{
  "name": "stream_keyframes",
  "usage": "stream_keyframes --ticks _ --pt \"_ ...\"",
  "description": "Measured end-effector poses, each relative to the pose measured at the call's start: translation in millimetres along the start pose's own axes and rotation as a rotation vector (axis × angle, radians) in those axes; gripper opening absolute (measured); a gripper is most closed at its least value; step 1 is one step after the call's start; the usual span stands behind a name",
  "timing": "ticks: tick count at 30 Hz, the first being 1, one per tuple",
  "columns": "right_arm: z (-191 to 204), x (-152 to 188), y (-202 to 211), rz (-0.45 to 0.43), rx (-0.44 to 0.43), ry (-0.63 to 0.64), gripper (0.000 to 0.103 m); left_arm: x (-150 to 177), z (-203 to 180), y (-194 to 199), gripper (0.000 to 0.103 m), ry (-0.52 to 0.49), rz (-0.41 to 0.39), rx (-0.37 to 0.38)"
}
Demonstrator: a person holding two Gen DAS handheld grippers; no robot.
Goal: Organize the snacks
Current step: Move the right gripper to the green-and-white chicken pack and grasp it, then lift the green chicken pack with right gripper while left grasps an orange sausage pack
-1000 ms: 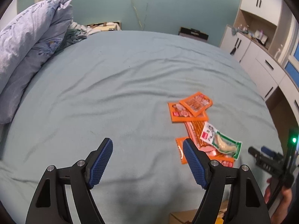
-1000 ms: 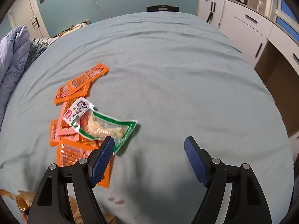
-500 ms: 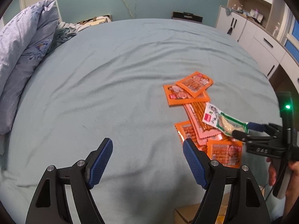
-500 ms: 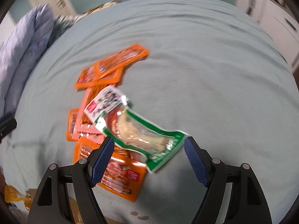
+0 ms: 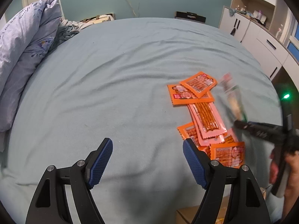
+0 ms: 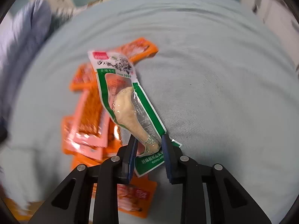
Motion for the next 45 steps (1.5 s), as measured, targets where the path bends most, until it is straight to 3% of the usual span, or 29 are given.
stream_keyframes --ticks 3,11,17,19,22,28,32,33,35,36,40,45 --pt "-10.9 -0.9 17.7 -0.043 -0.058 -0.071 0.014 2.6 -2.7 -2.1 0.078 -0.014 0.008 -0.005" --pt "6.0 36.2 111.9 -0.188 -0.083 -0.078 0.013 7.1 -5.1 0.9 0.078 -0.049 0.004 -0.031" --pt "35.5 105.3 186.3 -0.303 -0.198 -0.069 0.013 4.0 -10.7 19.5 0.078 -0.064 -0.023 -0.013" --pt "35.6 131.9 198.1 -0.337 -0.221 -0.074 0.013 -3.0 -21.9 21.3 0.087 -0.093 -0.007 0.036" --pt "29.8 150.8 197.6 -0.351 -0.218 -0.084 0.013 -19.7 -47.1 5.2 0.099 -0.162 0.095 0.073" --pt "19.9 150.3 195.6 -0.360 -0.258 -0.118 0.013 -42.6 -103.8 -66.1 0.099 -0.203 0.329 0.031" --pt "6.9 146.5 193.6 -0.332 -0.265 -0.130 0.013 -45.8 -127.8 -114.0 0.099 -0.231 0.424 -0.039" --pt "3.4 144.4 193.1 -0.325 -0.266 -0.135 0.013 -43.9 -131.1 -125.9 0.097 -0.239 0.450 -0.062" --pt "-2.0 142.8 192.5 -0.318 -0.258 -0.138 0.013 -38.0 -136.4 -137.6 0.070 -0.248 0.485 -0.039" --pt "-4.6 140.5 193.4 -0.319 -0.250 -0.140 0.013 -35.7 -140.0 -139.2 0.054 -0.226 0.494 0.026" --pt "-1.6 133.2 194.5 -0.313 -0.246 -0.143 0.013 -39.1 -129.0 -130.3 0.034 -0.143 0.472 0.064" --pt "5.5 129.9 198.8 -0.319 -0.255 -0.146 0.014 -32.7 -101.0 -99.4 0.030 -0.097 0.458 0.041"
Point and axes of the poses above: each gripper's, at about its wrist camera, not at the fingertips, and y roughly against the way its jaws point, z to its left, x to its underside, the point moved 6 cm from there along -y, roughly the way its jaws point, and after that the axes turned 1 degree about -x, right-handed, at the moved point
